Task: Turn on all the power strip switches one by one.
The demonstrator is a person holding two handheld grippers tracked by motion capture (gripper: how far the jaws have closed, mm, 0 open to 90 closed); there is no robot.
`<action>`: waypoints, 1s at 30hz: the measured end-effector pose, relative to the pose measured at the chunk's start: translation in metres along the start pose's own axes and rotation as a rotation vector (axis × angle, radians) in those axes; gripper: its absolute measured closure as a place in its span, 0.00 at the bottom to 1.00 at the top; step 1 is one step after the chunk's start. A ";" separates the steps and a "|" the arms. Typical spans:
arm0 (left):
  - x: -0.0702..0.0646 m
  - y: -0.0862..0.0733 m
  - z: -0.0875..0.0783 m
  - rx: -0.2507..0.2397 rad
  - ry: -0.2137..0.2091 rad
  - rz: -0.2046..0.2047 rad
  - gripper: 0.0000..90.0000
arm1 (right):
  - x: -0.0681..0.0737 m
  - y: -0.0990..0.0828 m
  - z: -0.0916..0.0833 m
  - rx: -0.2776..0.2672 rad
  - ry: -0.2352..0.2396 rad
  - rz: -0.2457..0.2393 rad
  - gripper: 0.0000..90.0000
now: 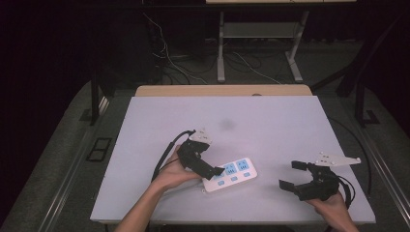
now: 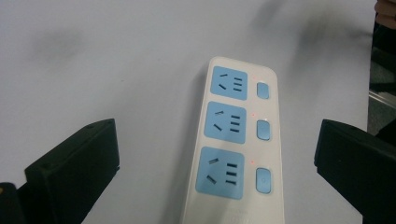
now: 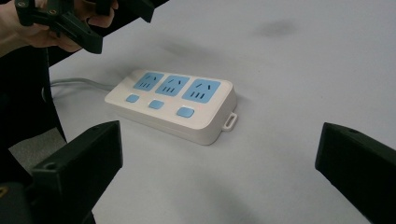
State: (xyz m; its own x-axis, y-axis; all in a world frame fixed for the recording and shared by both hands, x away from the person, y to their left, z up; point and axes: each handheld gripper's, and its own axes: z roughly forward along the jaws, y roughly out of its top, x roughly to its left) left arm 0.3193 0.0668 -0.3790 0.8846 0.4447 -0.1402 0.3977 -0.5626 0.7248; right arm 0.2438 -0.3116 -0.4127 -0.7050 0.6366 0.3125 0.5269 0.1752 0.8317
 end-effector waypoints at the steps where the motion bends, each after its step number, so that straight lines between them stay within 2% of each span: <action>1: 0.001 -0.001 -0.003 -0.008 0.005 -0.004 0.00 | 0.000 0.000 0.000 0.000 0.000 0.000 0.01; 9: 0.008 -0.015 -0.021 -0.042 0.042 -0.034 0.00 | 0.000 0.000 0.000 0.004 0.001 0.000 0.01; 16: 0.011 -0.034 -0.032 -0.075 0.056 -0.077 0.00 | 0.000 -0.001 0.001 0.008 0.002 0.001 0.01; 27: 0.011 -0.080 -0.046 -0.162 0.089 -0.173 0.00 | 0.001 -0.001 0.001 0.009 0.003 0.002 0.01; 30: 0.011 -0.090 -0.051 -0.166 0.111 -0.189 0.00 | 0.002 -0.001 0.001 0.012 0.005 0.002 0.01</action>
State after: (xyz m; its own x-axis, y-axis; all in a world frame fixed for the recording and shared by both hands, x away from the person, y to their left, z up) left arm 0.2809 0.1580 -0.4119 0.7627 0.6096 -0.2159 0.5003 -0.3445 0.7944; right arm 0.2422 -0.3097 -0.4137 -0.7061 0.6332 0.3169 0.5341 0.1824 0.8255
